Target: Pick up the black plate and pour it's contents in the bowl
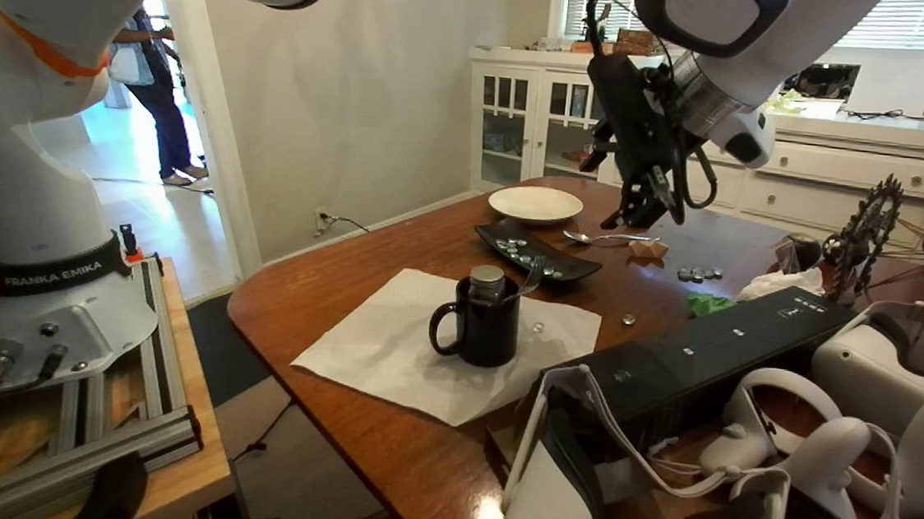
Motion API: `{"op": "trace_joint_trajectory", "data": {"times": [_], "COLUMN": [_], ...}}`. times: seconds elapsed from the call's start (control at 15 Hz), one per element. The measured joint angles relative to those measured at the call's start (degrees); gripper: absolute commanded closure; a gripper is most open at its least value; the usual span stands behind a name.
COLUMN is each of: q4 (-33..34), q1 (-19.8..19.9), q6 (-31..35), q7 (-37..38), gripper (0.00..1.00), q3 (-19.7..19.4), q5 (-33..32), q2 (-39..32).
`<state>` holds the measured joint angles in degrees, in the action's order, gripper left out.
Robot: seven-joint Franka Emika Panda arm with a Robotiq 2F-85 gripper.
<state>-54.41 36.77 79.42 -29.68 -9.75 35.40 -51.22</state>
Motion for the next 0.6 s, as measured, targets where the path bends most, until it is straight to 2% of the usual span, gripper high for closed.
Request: {"op": "trace_joint_trajectory", "data": {"times": [0.6], "q4": [0.06], "q1": [0.70], "q6": [2.67], "q7": [-9.24], "gripper": [0.00], "q3": [0.42], "q5": [0.02], "q2": [-4.83]}}
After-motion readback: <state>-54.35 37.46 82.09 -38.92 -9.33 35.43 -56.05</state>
